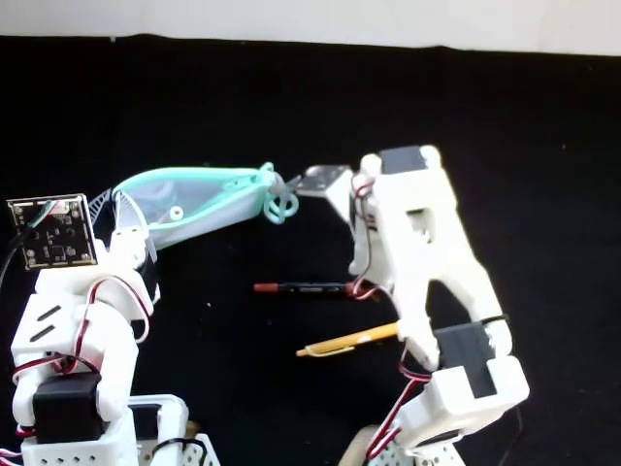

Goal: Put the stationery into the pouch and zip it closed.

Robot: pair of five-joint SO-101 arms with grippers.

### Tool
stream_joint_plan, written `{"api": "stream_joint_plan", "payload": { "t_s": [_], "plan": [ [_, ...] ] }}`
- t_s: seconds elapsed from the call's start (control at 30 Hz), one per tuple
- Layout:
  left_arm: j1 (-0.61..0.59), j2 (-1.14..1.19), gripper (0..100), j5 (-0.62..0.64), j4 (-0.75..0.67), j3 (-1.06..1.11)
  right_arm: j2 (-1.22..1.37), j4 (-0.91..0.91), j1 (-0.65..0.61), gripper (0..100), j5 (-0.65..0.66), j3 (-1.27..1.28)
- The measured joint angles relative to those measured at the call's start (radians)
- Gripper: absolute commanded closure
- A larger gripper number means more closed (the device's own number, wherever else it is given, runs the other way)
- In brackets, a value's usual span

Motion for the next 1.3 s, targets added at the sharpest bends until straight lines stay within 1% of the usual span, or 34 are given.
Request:
{"api": "stream_joint_plan", "payload": {
  "t_s": [0.1,0.37,0.47,0.7,0.8,0.9,0.97,1.07,1.13,1.3],
  "plan": [
    [-0.009,0.0,99,0.0,0.0,0.0,0.0,-0.044,-0.023,74.3,0.003,0.029],
    [-0.031,0.0,99,0.0,0.0,0.0,0.0,-0.118,-0.147,74.3,0.003,0.114],
    [-0.052,0.0,99,0.0,0.0,0.0,-0.002,-0.147,-0.161,74.3,0.003,0.152],
    [-0.06,0.0,99,0.0,0.0,0.0,0.0,-0.178,-0.161,74.3,0.003,0.247],
    [-0.06,0.0,99,0.0,0.0,0.0,0.0,-0.207,-0.115,74.3,-0.032,0.245],
    [-0.06,0.0,99,0.0,0.0,0.0,0.0,-0.21,-0.071,75.2,-0.04,0.258],
    [-0.06,0.0,99,0.0,0.0,0.0,0.0,-0.215,-0.06,78.7,-0.02,0.272],
    [-0.06,0.0,99,0.0,0.0,0.0,-0.017,-0.215,-0.063,82.6,0.054,0.311],
    [-0.066,0.0,99,0.0,0.0,0.0,-0.071,-0.215,-0.064,82.6,0.109,0.351],
    [-0.098,0.0,99,0.0,0.0,0.0,-0.288,-0.215,-0.126,82.5,0.236,0.46]
  ]
}}
